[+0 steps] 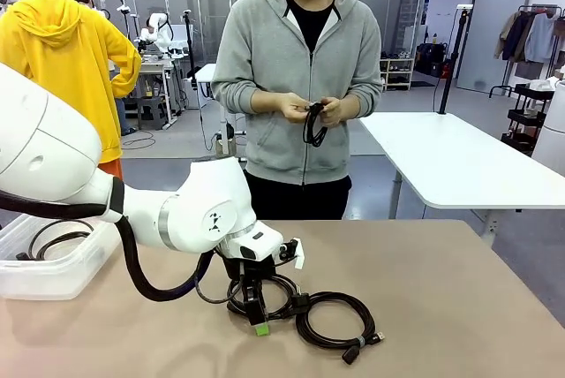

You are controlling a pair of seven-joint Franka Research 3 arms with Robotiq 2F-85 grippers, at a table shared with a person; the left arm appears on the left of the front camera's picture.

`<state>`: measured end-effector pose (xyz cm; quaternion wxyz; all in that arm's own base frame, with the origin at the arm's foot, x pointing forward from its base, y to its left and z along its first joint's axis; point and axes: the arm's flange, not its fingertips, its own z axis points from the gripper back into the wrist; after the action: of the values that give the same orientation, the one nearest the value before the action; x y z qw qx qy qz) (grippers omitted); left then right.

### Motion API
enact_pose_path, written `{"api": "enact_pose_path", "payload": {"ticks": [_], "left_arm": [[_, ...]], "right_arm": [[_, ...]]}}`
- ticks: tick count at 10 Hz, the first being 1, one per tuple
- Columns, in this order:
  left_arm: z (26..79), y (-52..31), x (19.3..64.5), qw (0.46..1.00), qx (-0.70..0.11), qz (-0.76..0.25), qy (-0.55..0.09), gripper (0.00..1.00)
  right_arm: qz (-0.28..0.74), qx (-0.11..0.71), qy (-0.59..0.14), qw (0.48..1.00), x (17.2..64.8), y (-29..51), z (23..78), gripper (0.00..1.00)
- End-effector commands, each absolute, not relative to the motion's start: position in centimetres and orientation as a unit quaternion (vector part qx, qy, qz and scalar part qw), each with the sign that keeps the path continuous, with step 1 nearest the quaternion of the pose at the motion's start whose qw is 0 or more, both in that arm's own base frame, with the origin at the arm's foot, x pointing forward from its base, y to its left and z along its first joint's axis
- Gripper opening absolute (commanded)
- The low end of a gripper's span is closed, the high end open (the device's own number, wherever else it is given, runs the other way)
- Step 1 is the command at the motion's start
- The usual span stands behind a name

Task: Organize and store the cables.
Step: Place the Power Cable into the Organizing box.

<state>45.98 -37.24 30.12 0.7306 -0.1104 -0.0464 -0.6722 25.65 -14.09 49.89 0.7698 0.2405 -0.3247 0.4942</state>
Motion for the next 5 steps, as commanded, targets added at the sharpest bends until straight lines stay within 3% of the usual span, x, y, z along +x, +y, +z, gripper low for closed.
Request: {"api": "enact_pose_path", "payload": {"ticks": [1, 2, 3, 5], "left_arm": [[30.4, -37.8, 45.2, 0.734, -0.08, -0.674, -0.02, 0.0], [30.9, -38.2, 45.1, 0.732, -0.082, -0.675, -0.03, 0.0], [31.4, -38.5, 44.9, 0.73, -0.087, -0.677, -0.035, 0.15], [33.3, -38.8, 44.8, 0.73, -0.1, -0.674, -0.054, 0.0]], "right_arm": [[0.496, 0.236, -0.331, 0.767, 25.8, -13.9, 49.7, 1.0], [0.496, 0.236, -0.331, 0.767, 25.8, -13.9, 49.7, 1.0], [0.496, 0.236, -0.331, 0.767, 25.8, -13.9, 49.7, 1.0], [0.496, 0.236, -0.331, 0.767, 25.8, -13.9, 49.7, 1.0]]}}
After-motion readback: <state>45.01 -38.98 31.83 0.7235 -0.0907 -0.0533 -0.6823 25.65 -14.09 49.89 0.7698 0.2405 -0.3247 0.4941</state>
